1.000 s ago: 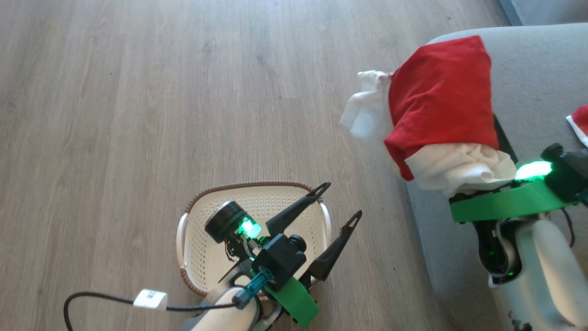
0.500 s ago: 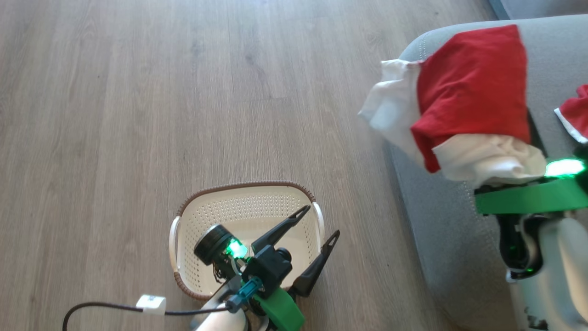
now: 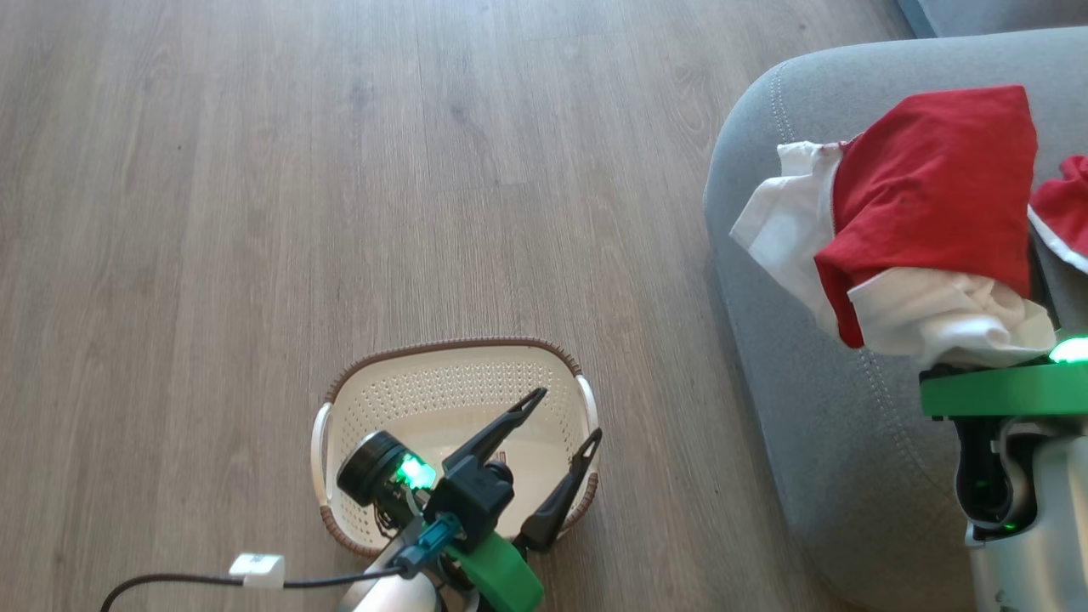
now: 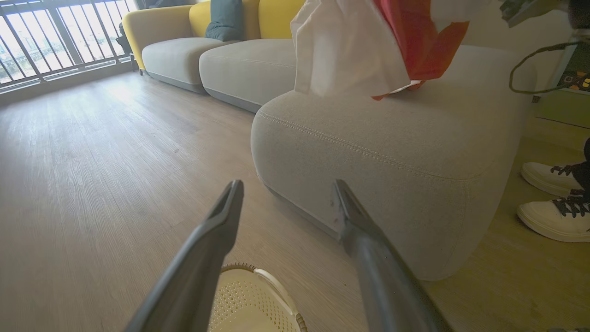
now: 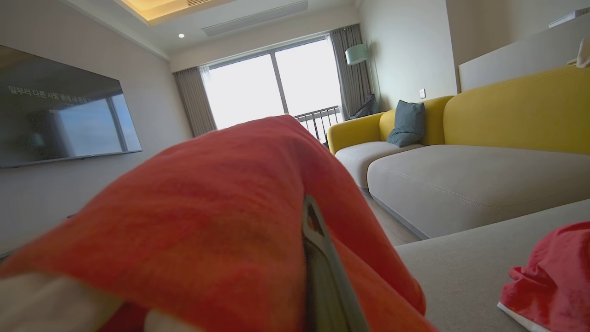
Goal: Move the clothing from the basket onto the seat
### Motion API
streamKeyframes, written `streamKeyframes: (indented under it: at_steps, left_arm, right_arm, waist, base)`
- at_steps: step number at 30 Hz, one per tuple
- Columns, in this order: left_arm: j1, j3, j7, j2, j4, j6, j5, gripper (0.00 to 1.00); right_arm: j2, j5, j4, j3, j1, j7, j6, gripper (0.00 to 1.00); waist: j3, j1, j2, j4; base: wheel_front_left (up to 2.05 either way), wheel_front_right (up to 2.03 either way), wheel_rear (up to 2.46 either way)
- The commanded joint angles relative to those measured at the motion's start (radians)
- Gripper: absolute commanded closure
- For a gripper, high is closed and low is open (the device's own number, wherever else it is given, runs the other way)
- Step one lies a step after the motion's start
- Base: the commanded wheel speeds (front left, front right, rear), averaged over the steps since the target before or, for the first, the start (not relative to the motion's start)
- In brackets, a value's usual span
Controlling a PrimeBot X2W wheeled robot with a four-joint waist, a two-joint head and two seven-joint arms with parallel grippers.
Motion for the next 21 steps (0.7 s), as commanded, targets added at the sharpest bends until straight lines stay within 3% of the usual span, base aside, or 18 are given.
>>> streamKeyframes:
  at_steps: [1, 14, 21]
  left_arm:
    - [-0.014, 0.04, -0.005, -0.006, -0.027, -0.003, 0.001, 0.0]
    - [-0.022, 0.062, -0.005, -0.01, -0.029, -0.011, 0.011, 0.0]
    - [-0.037, 0.053, -0.005, -0.005, -0.042, -0.017, 0.022, 0.0]
  right_arm:
    - [0.001, -0.01, -0.037, 0.012, -0.018, -0.006, 0.0, 1.0]
    - [0.009, -0.01, -0.052, -0.001, -0.031, -0.006, 0.0, 1.0]
    - [0.023, -0.009, -0.073, -0.003, -0.052, -0.006, 0.0, 1.0]
  waist:
    - [0.0, 0.0, -0.0001, 0.0]
    - [0.03, 0.0, -0.0001, -0.048]
    - [0.068, 0.0, -0.0001, -0.194]
  base:
    - [0.0, 0.0, 0.0]
    - [0.0, 0.0, 0.0]
    - [0.0, 0.0, 0.0]
